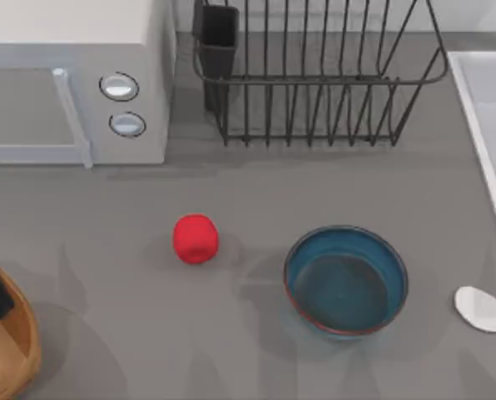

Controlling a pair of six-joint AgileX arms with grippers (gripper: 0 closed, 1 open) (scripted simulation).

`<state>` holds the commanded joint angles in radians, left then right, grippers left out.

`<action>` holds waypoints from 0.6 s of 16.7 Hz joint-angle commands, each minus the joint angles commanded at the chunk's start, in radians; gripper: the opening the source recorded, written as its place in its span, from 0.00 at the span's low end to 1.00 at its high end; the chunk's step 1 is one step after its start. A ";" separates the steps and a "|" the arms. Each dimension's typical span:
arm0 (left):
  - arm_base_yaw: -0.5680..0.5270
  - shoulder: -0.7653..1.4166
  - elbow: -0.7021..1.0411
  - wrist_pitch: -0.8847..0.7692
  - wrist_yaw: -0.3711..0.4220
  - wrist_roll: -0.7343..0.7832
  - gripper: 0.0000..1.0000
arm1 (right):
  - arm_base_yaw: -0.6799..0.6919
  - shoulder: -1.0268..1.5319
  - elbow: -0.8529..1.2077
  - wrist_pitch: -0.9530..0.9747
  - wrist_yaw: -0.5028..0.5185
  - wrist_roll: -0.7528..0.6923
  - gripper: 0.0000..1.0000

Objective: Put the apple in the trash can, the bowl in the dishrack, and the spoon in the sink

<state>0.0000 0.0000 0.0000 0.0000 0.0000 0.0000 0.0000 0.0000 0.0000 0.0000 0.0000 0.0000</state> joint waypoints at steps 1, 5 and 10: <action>0.000 0.000 0.000 0.000 0.000 0.000 1.00 | 0.000 0.000 0.000 0.000 0.000 0.000 1.00; -0.011 0.051 0.041 -0.028 -0.006 -0.018 1.00 | 0.000 0.000 0.000 0.000 0.000 0.000 1.00; -0.077 0.309 0.230 -0.175 -0.025 0.037 1.00 | 0.000 0.000 0.000 0.000 0.000 0.000 1.00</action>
<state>-0.0765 0.3092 0.2300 -0.1755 -0.0245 0.0368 0.0000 0.0000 0.0000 0.0000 0.0000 0.0000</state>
